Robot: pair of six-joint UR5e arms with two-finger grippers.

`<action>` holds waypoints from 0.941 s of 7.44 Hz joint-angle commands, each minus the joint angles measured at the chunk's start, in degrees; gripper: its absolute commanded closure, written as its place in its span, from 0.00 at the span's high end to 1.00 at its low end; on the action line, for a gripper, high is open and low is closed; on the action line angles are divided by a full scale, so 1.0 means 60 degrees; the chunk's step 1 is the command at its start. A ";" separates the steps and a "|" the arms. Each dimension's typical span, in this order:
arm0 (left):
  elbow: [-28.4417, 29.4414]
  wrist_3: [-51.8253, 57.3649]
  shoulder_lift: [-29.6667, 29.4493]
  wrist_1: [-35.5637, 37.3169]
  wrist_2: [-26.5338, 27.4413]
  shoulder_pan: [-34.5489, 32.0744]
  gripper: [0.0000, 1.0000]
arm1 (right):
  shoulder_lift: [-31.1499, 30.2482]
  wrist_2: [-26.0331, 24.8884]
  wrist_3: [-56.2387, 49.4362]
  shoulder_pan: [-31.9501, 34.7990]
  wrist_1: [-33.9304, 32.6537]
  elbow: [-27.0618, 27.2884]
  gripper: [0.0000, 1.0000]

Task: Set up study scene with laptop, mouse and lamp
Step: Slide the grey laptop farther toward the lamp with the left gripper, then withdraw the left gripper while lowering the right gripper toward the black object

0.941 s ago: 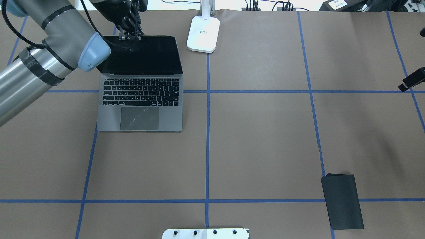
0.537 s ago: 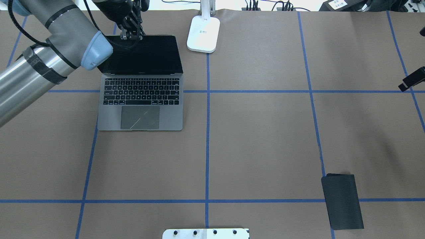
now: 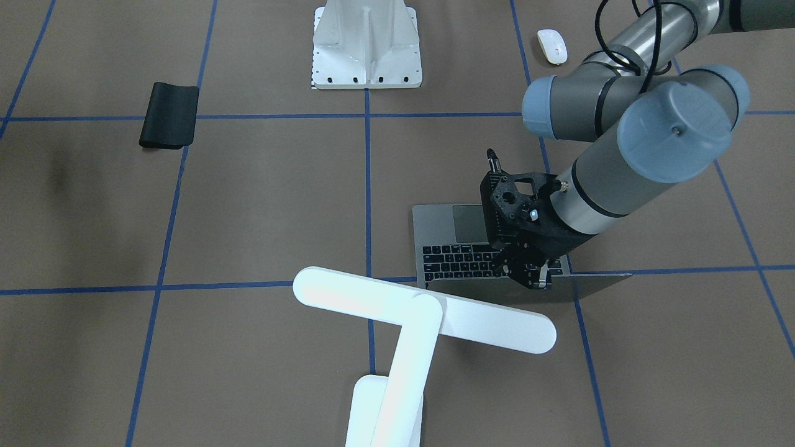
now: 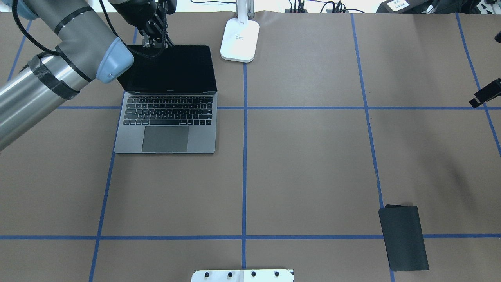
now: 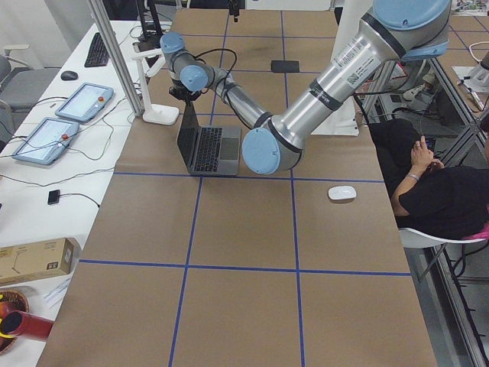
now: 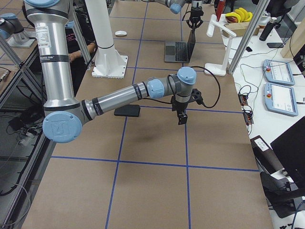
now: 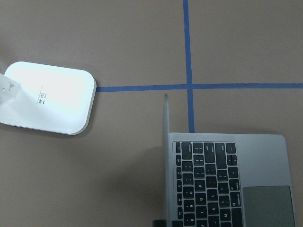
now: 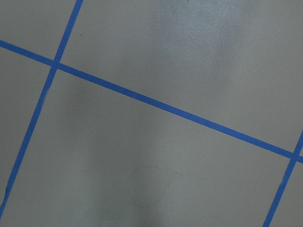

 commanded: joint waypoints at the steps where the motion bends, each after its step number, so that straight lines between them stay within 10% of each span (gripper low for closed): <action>1: -0.0009 -0.0035 0.0012 -0.0223 -0.0010 -0.0001 0.50 | 0.0015 0.0000 0.0000 0.0000 0.0000 0.0007 1.00; 7: -0.1909 -0.1118 0.2350 -0.0138 -0.0403 -0.0966 0.73 | 0.0132 0.0739 0.1538 -0.1082 -0.0116 0.0227 1.00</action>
